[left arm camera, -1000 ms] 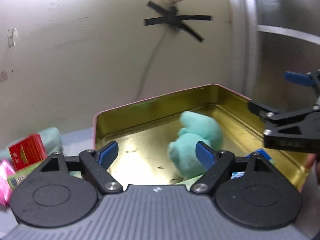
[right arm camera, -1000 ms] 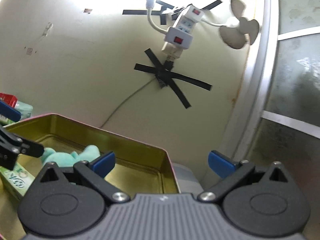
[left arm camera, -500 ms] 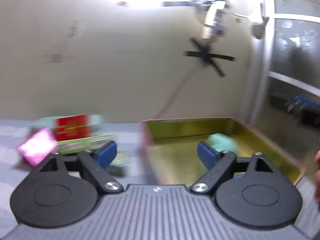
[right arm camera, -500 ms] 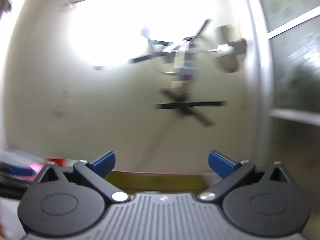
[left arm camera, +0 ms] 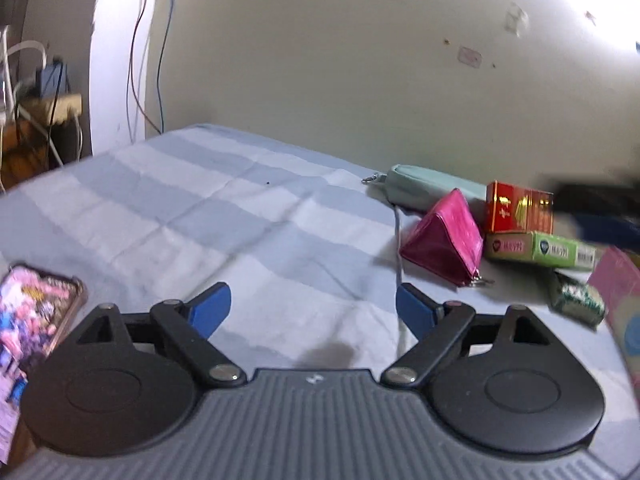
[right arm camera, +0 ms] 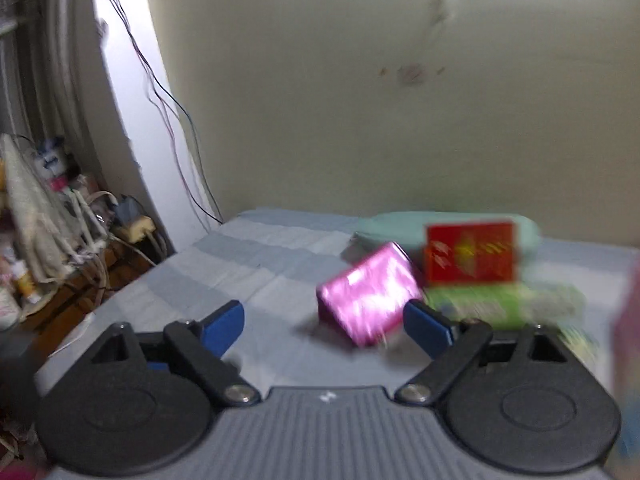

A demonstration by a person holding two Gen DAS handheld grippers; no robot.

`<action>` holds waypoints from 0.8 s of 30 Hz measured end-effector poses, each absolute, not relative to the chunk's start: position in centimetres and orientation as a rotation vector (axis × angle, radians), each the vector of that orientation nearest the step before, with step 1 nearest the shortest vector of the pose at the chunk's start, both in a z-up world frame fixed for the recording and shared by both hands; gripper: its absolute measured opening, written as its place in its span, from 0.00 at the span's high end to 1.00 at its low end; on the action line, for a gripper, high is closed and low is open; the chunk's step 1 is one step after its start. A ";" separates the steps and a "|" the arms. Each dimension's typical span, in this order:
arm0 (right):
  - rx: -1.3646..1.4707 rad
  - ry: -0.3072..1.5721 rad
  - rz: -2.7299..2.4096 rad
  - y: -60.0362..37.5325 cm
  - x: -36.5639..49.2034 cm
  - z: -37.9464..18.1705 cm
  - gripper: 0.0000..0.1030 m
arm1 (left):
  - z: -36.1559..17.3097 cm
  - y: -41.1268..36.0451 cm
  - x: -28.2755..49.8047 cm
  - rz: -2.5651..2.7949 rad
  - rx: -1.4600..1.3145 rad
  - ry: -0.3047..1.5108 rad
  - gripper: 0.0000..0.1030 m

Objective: Organize objects
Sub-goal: 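Reach the right tool to the pink pouch and grasp it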

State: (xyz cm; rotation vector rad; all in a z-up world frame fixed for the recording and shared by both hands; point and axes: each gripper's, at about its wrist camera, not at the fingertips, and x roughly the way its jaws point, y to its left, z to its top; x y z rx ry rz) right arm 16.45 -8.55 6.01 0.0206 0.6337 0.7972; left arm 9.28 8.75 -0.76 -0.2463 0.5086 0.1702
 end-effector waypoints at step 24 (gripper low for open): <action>0.019 0.914 0.774 -3.2 19.3 0.9 0.29 | -1.6 12.4 6.6 0.160 -0.521 0.448 0.12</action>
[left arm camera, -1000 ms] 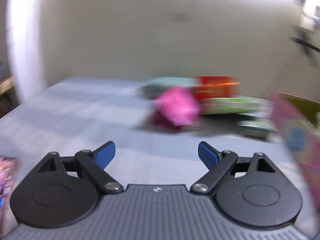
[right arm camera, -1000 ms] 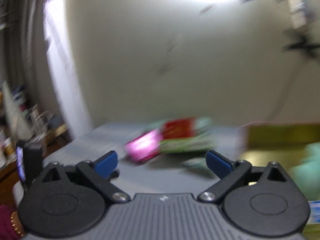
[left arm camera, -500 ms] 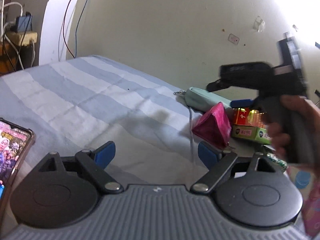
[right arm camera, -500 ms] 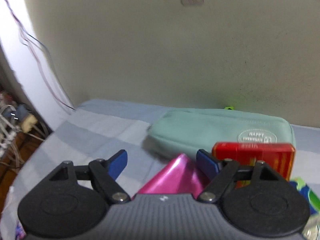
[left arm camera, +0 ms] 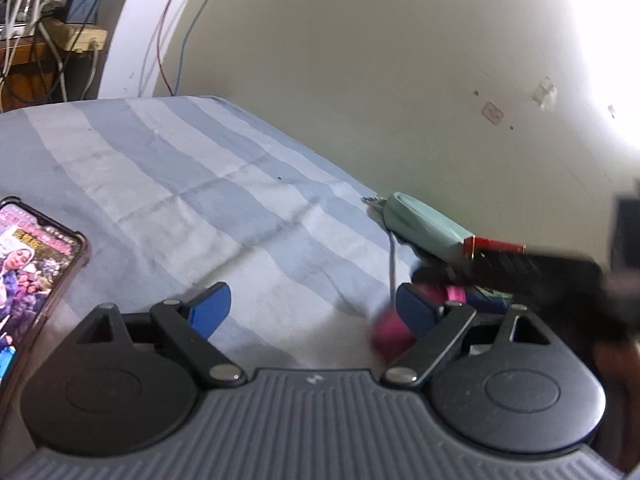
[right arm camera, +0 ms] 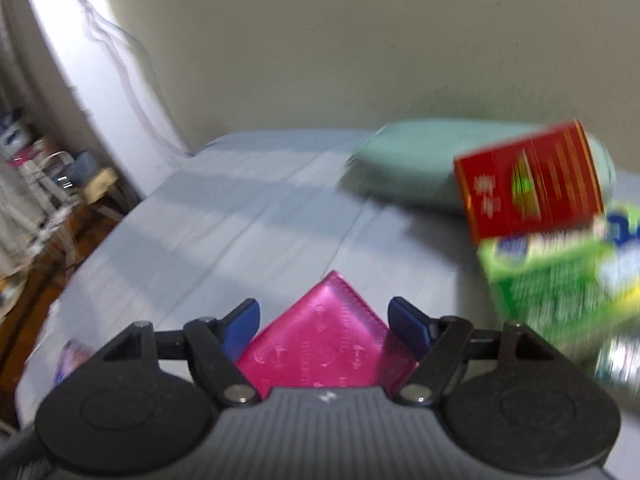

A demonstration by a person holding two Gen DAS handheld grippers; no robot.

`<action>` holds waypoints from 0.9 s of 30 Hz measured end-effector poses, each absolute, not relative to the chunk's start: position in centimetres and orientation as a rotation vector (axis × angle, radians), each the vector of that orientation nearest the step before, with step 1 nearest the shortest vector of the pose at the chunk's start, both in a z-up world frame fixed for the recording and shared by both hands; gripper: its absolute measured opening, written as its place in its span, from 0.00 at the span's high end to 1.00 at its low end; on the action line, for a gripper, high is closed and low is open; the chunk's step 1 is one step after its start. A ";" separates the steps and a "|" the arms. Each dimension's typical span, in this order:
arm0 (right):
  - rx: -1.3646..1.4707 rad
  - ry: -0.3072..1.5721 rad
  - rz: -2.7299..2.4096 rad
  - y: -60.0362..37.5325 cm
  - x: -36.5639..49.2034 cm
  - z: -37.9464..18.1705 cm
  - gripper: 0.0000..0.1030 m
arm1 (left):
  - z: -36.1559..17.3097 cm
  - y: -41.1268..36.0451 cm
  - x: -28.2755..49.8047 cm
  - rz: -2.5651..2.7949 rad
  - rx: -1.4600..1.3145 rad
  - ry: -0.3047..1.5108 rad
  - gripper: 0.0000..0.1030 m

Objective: Organize objects
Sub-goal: 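Reach the right tool to the pink pouch and grasp it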

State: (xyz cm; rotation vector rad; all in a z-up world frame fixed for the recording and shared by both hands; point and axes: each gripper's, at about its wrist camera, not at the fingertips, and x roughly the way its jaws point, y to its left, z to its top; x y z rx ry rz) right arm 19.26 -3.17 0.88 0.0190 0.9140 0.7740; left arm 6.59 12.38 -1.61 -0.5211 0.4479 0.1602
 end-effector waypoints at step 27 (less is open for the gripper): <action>0.042 0.716 0.948 -13.0 8.0 0.1 0.33 | -1.1 9.9 -1.0 -0.209 -0.392 0.515 0.11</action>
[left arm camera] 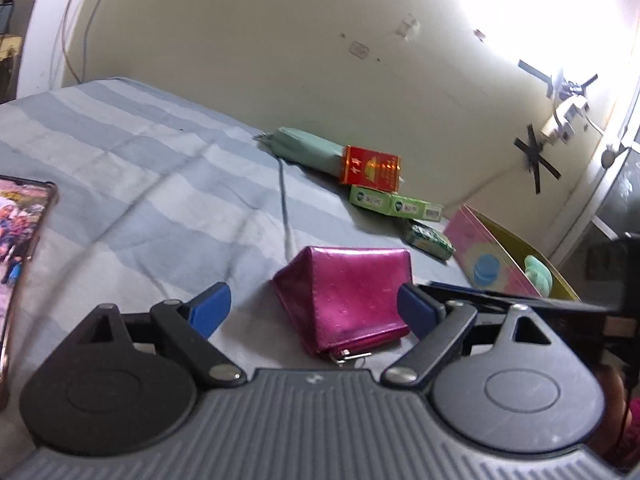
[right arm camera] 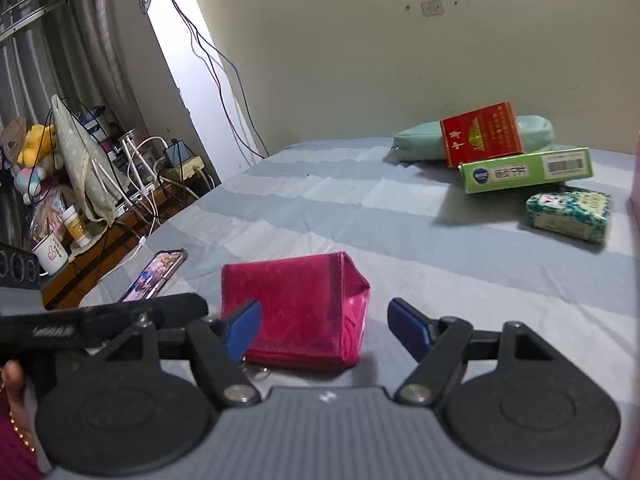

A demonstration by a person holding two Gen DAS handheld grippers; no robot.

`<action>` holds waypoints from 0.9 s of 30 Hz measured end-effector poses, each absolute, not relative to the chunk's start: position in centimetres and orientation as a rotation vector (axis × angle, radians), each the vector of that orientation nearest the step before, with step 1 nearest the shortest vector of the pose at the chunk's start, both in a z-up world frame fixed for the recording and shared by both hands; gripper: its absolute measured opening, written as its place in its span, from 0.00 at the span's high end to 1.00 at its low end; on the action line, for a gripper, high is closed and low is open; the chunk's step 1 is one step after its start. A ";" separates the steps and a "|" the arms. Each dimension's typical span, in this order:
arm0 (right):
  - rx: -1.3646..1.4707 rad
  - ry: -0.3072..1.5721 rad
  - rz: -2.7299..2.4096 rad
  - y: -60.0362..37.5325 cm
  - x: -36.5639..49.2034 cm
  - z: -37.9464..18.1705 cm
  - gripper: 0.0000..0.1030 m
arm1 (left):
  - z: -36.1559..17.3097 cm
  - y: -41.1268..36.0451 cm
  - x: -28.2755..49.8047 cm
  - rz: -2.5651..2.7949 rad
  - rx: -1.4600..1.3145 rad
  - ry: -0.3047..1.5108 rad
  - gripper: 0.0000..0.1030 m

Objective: Organize objects
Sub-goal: 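Reach the right tool to the pink pouch and grasp it, then carry the pink pouch into the tin beside the plush and release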

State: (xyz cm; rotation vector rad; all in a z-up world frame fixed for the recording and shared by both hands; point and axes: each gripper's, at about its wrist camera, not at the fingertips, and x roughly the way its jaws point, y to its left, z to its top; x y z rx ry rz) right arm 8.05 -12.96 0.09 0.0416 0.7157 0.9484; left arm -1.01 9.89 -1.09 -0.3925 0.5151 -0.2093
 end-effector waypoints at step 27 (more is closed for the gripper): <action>0.133 0.408 0.534 -31.4 5.0 5.8 0.68 | 6.7 -11.9 7.5 -0.669 -0.170 0.513 0.59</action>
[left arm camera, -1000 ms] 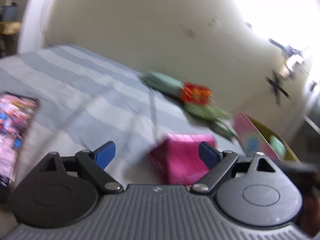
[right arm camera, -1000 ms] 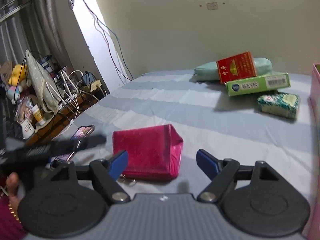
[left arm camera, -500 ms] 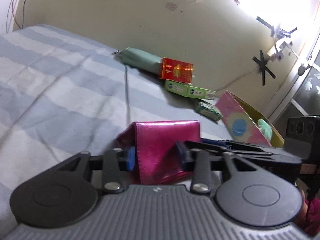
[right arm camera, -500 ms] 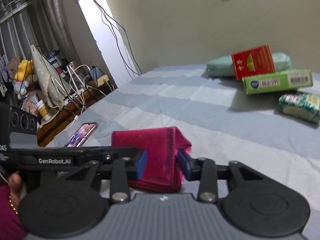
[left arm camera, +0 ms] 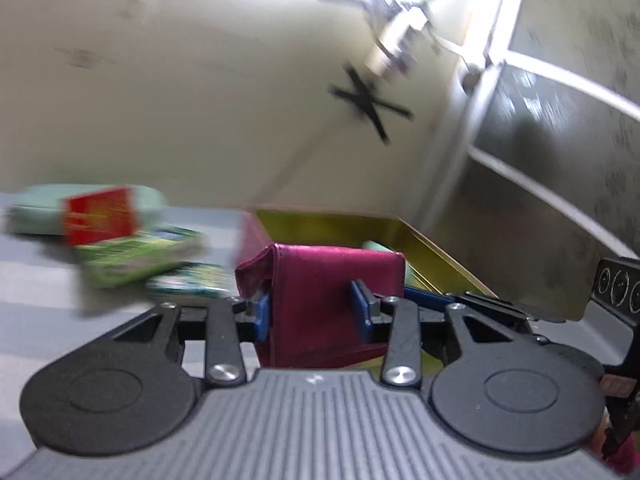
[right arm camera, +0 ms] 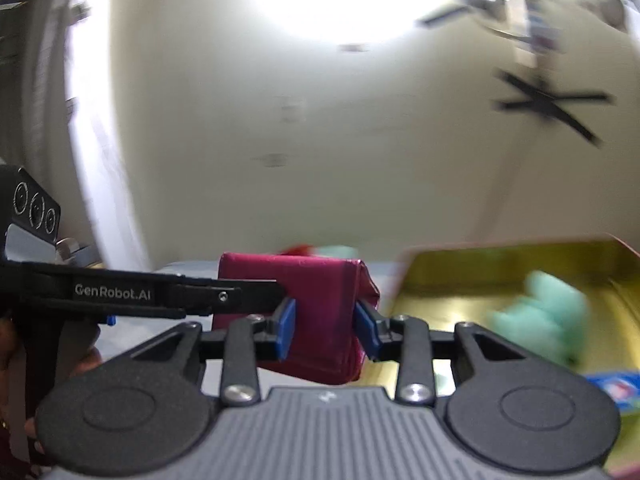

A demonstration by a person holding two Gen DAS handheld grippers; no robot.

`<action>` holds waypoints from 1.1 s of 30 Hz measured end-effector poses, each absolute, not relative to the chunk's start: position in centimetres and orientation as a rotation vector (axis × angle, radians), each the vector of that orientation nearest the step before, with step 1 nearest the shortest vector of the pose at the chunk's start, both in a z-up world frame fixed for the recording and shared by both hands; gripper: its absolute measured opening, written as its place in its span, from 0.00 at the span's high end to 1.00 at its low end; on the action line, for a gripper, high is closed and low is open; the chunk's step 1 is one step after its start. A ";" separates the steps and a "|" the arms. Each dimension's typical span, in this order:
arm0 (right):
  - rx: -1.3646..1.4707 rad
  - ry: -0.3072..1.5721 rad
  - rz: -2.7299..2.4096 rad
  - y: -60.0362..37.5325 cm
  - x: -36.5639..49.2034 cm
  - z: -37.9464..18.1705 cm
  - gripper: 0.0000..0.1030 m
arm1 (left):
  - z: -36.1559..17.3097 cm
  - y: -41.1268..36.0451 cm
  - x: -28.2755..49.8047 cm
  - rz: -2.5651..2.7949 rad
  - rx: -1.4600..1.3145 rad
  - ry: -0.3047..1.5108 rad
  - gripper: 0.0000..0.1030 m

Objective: Organize objects
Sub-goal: 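Carry the pink pouch into the tin beside the plush and release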

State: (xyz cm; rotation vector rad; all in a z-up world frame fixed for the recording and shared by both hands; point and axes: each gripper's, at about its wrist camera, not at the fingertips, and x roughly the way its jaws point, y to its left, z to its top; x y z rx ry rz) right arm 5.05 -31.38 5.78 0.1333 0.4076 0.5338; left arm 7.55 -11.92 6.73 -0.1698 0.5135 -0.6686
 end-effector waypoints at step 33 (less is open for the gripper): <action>0.268 0.432 0.252 -45.1 8.1 3.8 0.54 | 5.6 -26.7 10.5 -0.585 0.125 0.633 0.54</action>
